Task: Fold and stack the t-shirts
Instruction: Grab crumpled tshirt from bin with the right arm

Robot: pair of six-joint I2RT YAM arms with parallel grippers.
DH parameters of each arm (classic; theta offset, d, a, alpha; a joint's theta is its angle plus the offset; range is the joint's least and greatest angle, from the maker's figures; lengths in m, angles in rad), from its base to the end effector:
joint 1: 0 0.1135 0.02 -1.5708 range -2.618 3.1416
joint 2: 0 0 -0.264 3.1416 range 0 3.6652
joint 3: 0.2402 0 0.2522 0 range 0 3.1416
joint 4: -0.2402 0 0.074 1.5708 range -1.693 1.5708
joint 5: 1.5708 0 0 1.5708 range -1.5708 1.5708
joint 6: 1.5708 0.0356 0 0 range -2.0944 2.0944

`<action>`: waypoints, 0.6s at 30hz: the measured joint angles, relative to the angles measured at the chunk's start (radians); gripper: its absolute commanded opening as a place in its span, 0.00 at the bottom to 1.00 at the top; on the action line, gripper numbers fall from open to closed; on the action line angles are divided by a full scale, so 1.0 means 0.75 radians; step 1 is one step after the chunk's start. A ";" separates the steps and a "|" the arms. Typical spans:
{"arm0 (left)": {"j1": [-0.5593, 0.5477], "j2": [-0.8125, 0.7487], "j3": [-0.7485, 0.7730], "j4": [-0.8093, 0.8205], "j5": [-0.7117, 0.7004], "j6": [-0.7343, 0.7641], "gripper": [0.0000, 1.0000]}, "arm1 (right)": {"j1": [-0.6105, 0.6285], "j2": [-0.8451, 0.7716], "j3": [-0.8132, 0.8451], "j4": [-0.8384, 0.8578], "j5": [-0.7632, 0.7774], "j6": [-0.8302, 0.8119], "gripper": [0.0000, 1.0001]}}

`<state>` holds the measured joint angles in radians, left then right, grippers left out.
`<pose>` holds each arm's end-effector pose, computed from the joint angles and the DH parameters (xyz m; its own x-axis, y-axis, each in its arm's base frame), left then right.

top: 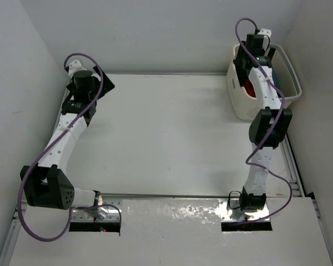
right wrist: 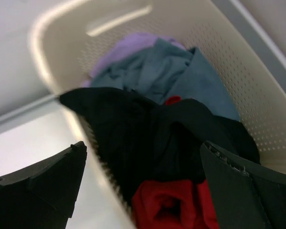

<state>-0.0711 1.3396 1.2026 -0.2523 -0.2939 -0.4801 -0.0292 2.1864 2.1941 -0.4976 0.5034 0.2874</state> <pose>0.3103 -0.0118 0.3554 -0.2437 -0.4258 -0.8714 -0.3516 0.8761 -0.3298 0.5090 -0.0321 0.3414 -0.3232 0.2578 -0.9105 0.5659 0.8238 0.0324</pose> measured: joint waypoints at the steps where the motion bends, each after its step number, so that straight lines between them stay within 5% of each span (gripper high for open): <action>1: 0.000 0.000 0.001 0.000 0.008 0.008 1.00 | -0.012 0.027 0.000 0.001 0.006 -0.001 0.99; 7: 0.000 0.014 0.031 -0.031 0.049 0.048 1.00 | -0.102 0.130 0.000 0.041 0.070 -0.009 0.99; 12: 0.000 0.044 0.070 -0.048 0.059 0.067 1.00 | -0.164 0.179 0.000 0.094 0.050 0.010 0.86; 18: 0.000 0.079 0.073 -0.101 0.044 0.074 1.00 | -0.172 0.207 -0.019 0.118 0.012 0.025 0.40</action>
<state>-0.0711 1.3991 1.2575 -0.3279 -0.2611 -0.4244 -0.1585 2.3417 2.1799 -0.4091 0.5121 0.3061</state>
